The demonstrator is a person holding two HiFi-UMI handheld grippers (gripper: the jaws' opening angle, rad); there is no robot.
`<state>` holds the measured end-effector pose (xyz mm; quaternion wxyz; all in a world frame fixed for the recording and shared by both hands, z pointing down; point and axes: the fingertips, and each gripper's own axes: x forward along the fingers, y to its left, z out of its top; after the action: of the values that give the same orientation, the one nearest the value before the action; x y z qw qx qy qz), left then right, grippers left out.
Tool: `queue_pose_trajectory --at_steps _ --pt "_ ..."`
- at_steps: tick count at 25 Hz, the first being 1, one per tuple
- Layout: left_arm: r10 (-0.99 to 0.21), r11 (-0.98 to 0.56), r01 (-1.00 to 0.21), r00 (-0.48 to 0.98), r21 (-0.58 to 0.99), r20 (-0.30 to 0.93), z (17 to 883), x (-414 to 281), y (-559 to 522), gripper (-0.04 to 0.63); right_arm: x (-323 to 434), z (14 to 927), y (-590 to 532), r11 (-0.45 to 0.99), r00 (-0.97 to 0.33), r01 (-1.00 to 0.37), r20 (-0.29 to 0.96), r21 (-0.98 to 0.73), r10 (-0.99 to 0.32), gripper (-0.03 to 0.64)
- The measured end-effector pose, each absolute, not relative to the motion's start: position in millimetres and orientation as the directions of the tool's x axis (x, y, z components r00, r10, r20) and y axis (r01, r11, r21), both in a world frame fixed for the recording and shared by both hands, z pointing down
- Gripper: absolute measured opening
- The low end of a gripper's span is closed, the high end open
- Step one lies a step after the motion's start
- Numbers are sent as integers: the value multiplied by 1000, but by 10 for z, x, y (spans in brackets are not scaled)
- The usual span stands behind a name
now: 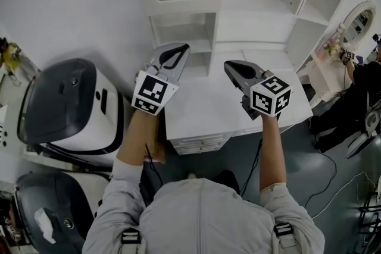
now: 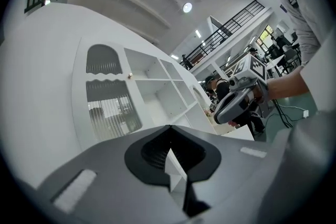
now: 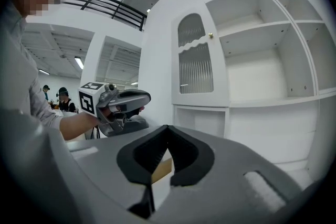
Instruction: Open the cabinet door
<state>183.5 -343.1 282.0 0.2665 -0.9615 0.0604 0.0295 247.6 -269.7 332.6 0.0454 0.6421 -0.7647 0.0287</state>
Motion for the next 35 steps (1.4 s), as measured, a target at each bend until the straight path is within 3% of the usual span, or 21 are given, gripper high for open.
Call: queue_pose_trajectory --at_steps 14,19,27,35 --pt "-115 -813 -237 961 -531 -251 1815 2827 -3970 18 3667 2709 -3426 244 -245 -967 -4 67 -969 5" --pt "-164 -800 -310 936 -514 -311 1467 3085 -4216 41 4009 2446 -3734 267 -270 -960 -32 79 -962 34" --pt "-197 -736 -412 890 -538 -412 832 3304 -4302 92 4187 2252 -4126 331 -337 -938 -43 100 -941 138" --pt "-235 -684 -495 845 -536 -480 366 3494 -4411 121 4136 2198 -4370 407 -413 -907 -41 105 -910 141"
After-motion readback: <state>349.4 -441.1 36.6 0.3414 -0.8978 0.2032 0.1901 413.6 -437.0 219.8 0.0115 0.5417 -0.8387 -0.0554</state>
